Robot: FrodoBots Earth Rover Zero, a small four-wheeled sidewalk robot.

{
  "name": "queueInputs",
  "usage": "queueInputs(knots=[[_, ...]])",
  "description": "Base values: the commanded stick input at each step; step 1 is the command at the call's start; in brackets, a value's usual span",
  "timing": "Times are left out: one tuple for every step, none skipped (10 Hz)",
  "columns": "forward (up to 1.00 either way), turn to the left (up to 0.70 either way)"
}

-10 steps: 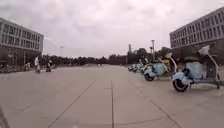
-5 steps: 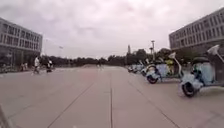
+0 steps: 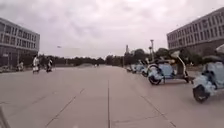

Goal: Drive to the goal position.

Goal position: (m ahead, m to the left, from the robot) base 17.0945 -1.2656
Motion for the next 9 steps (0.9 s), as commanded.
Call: queueInputs(knots=[[0.7, -0.08], [0.7, -0.06], [0.7, 0.0], [0.7, 0.0], [0.7, -0.04], [0.7, -0.05], [0.7, 0.0], [0.7, 0.0], [0.7, 0.0]])
